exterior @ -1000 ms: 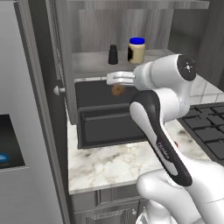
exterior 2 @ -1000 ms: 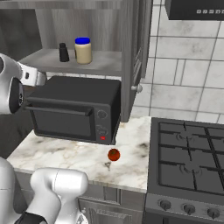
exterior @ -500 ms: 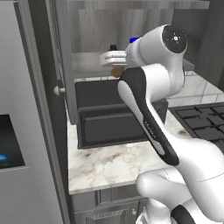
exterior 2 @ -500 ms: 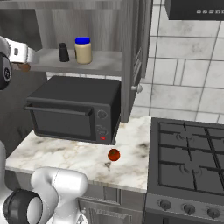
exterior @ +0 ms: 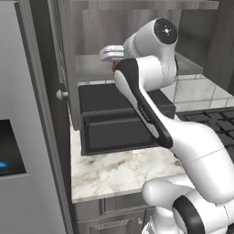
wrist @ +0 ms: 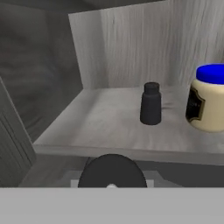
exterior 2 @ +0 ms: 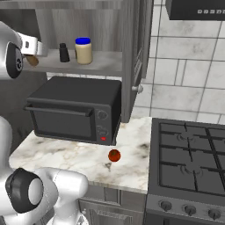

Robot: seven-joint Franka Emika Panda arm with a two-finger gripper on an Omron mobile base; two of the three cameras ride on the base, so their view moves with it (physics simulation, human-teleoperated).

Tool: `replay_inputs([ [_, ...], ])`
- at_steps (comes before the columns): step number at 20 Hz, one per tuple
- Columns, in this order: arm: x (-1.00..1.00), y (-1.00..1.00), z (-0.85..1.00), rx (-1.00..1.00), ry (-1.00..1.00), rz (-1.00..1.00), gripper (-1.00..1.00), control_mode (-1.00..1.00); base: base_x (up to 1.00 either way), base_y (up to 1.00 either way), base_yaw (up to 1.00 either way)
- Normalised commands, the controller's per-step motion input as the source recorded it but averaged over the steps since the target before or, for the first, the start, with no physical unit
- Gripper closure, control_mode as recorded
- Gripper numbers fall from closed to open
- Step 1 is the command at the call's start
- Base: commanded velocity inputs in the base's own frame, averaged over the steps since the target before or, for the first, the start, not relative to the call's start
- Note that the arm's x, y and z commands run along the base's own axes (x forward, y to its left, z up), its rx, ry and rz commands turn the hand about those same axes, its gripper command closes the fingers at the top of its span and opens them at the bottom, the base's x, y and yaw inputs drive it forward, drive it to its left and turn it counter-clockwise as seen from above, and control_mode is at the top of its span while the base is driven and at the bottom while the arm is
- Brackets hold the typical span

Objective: There are various items on the counter. Only move the condiments/shakers into the cabinet.

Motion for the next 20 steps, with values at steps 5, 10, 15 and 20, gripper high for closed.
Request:
replay_inputs([
  [5,0.51,0.06,-0.01,0.00,0.00,0.00,1.00,-1.00,0.00,0.00,0.00],
  [10,0.51,0.19,-0.14,-0.01,0.03,0.00,1.00,-1.00,0.00,0.00,0.00],
  [15,0.48,0.22,-0.24,-0.03,0.05,0.00,1.00,-1.00,0.00,0.00,0.00],
  [20,0.53,0.16,-0.11,-0.02,0.02,0.00,1.00,-1.00,0.00,0.00,0.00],
])
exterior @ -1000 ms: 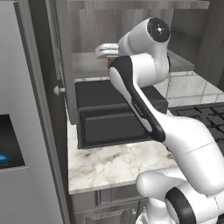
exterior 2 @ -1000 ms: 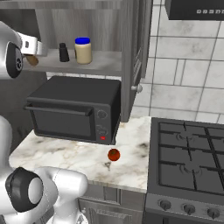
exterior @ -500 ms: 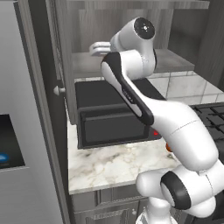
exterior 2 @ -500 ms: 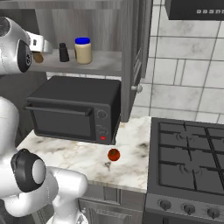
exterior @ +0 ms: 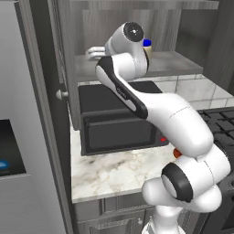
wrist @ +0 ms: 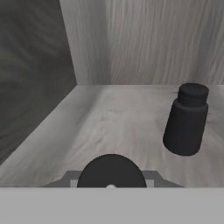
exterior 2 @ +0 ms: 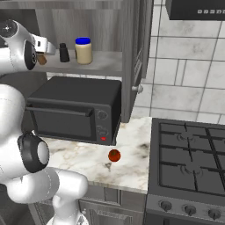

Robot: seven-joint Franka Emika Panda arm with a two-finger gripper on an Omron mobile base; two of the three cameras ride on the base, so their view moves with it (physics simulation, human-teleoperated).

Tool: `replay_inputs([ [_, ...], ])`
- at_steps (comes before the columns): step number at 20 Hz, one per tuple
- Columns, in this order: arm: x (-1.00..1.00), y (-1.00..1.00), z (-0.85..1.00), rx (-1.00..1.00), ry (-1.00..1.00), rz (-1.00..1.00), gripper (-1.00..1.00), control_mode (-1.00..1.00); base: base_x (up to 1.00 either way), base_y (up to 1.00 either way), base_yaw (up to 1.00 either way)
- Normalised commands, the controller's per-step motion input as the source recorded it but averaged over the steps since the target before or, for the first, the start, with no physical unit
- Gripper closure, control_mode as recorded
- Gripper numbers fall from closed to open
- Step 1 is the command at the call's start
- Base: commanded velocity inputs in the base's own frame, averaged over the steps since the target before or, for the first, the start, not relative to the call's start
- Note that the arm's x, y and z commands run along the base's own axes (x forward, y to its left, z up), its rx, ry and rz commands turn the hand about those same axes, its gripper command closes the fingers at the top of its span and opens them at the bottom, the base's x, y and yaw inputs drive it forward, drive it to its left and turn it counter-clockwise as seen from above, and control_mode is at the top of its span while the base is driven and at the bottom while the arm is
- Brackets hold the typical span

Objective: There are various items on the counter. Only move the condiments/shakers into the cabinet.

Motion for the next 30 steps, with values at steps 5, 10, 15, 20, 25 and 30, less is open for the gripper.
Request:
replay_inputs([
  [5,0.49,0.03,-0.02,0.00,0.00,-0.01,1.00,-1.00,0.00,0.00,0.00],
  [10,0.42,0.00,-0.09,-0.01,0.00,-0.01,1.00,-1.00,0.00,0.00,0.00],
  [15,0.33,0.00,-0.25,-0.06,0.00,-0.01,1.00,-1.00,0.00,0.00,0.00],
  [20,0.29,0.00,-0.14,-0.05,0.00,0.00,1.00,-1.00,0.00,0.00,0.00],
  [25,0.21,0.00,0.00,-0.03,0.00,0.00,-1.00,-1.00,0.00,0.00,0.00],
  [30,0.22,0.00,-0.01,-0.03,0.00,0.00,-1.00,-1.00,0.00,0.00,0.00],
])
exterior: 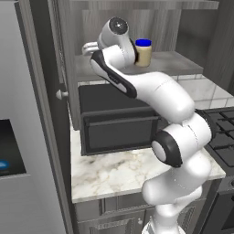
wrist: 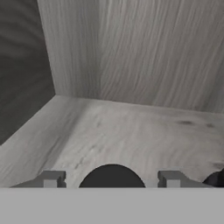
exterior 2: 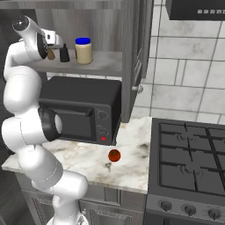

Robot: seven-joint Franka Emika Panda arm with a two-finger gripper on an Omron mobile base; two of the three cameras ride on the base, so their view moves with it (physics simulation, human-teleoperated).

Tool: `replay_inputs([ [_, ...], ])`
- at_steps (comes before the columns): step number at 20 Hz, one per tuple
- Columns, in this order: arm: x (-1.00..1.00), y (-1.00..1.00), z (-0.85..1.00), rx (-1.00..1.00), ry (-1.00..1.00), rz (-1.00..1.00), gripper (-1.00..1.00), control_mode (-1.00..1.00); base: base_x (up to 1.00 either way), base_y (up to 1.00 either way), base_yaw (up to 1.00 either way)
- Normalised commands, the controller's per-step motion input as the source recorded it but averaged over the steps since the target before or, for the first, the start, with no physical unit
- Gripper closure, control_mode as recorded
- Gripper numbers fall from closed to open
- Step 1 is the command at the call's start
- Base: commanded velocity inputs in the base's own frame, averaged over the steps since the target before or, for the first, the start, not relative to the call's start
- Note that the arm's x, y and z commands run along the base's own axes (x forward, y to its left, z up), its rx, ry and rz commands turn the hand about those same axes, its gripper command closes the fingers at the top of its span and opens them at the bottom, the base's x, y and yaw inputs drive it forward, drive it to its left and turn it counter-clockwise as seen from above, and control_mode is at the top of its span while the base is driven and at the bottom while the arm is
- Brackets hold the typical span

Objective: There are various items on the counter. Only move the condiments/shakers into the cabinet.

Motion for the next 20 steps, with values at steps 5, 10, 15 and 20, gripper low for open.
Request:
replay_inputs([
  [5,0.18,0.00,-0.02,-0.03,0.00,0.00,-1.00,-1.00,0.00,0.00,0.00],
  [10,0.04,0.00,-0.03,-0.05,-0.02,0.00,-1.00,-1.00,0.00,0.00,0.00],
  [15,0.03,0.00,-0.06,-0.12,-0.16,0.00,-1.00,-1.00,0.00,0.00,0.00],
  [20,-0.06,0.00,0.00,-0.08,-0.21,0.00,-1.00,-1.00,0.00,0.00,0.00],
])
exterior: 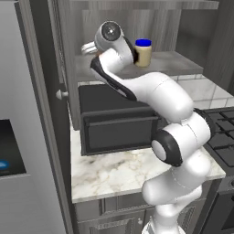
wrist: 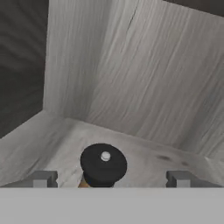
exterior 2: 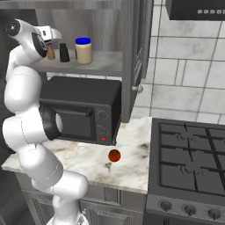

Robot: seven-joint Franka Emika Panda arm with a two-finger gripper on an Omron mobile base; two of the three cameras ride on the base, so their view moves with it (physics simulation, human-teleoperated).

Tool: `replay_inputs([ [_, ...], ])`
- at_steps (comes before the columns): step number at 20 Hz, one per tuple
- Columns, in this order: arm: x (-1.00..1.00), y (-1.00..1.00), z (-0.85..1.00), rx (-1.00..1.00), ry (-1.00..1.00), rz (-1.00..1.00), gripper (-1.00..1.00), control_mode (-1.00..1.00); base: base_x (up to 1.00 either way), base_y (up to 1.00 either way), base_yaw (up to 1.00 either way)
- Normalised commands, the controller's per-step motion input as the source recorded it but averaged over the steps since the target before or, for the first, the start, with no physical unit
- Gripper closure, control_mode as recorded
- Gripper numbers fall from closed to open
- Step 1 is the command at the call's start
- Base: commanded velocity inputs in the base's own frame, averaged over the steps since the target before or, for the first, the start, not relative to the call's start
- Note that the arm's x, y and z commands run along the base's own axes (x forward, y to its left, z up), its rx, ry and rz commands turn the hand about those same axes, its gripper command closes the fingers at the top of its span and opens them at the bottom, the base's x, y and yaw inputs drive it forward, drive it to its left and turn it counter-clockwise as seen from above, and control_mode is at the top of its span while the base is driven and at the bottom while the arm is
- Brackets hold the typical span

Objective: There are various items on the counter. Only move the condiments/shakers into the cabinet.

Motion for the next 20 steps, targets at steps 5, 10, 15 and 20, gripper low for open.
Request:
replay_inputs([
  [5,-0.08,0.00,-0.10,-0.13,-0.26,0.00,-1.00,-1.00,0.00,0.00,0.00],
  [10,-0.69,-0.02,-0.01,-0.01,-0.10,-0.11,-1.00,-1.00,0.00,0.00,0.00],
  [15,-1.00,-0.45,-0.19,0.03,-0.16,-0.17,-1.00,-1.00,0.00,0.00,0.00],
  [20,-1.00,-0.42,-0.24,0.03,-0.17,-0.11,-1.00,-1.00,0.00,0.00,0.00],
])
